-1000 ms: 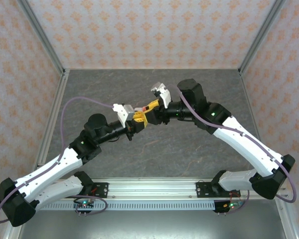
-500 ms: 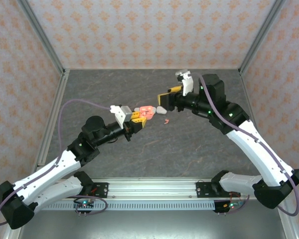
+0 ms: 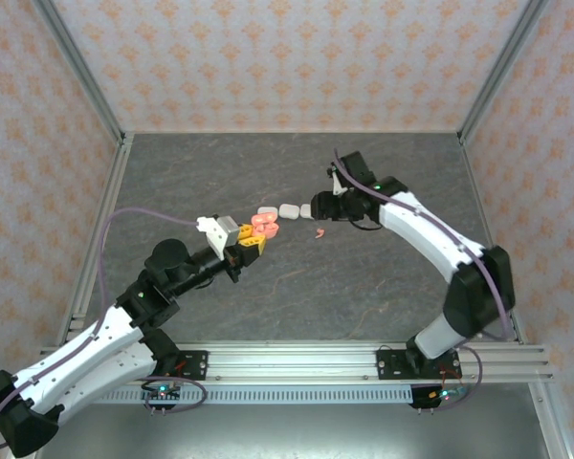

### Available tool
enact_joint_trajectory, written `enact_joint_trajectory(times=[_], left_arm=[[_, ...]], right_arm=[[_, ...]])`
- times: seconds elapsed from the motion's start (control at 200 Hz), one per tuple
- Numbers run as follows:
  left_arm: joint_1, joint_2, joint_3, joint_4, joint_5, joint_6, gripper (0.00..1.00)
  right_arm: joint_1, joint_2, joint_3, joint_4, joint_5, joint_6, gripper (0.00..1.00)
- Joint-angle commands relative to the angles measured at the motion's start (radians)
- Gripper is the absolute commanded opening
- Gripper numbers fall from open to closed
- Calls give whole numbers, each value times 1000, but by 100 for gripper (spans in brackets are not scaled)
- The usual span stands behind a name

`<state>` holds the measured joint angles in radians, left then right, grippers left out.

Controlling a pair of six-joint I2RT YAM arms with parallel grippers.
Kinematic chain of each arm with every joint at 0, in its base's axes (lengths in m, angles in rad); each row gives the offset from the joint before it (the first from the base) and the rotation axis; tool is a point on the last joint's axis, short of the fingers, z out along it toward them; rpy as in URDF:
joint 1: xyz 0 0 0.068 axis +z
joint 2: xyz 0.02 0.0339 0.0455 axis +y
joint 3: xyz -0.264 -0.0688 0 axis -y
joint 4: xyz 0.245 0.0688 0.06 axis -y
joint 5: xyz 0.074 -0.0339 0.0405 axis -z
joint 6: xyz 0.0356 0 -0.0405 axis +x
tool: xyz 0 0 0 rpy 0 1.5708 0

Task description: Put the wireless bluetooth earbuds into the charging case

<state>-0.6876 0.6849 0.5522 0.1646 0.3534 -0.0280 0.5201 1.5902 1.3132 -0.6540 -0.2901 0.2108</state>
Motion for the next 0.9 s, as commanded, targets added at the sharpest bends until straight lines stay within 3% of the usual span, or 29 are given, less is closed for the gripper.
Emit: enact_joint_trajectory(times=[0.0,0.26,0.621,0.896], left_arm=[[-9,-15,-1,-13,-25,18,0],[-9,-16,0,-25,-19,33,0],[-10,-21,-1,-25,-26,36,0],[-10,-19,6,-30,-29,32,0]], right_arm=[[-1,85,-14,5,62,68,58],[15,295,32,33,147,73,58],[64,396,74,10,215,37,59],[67,409,66,0,251,27,49]])
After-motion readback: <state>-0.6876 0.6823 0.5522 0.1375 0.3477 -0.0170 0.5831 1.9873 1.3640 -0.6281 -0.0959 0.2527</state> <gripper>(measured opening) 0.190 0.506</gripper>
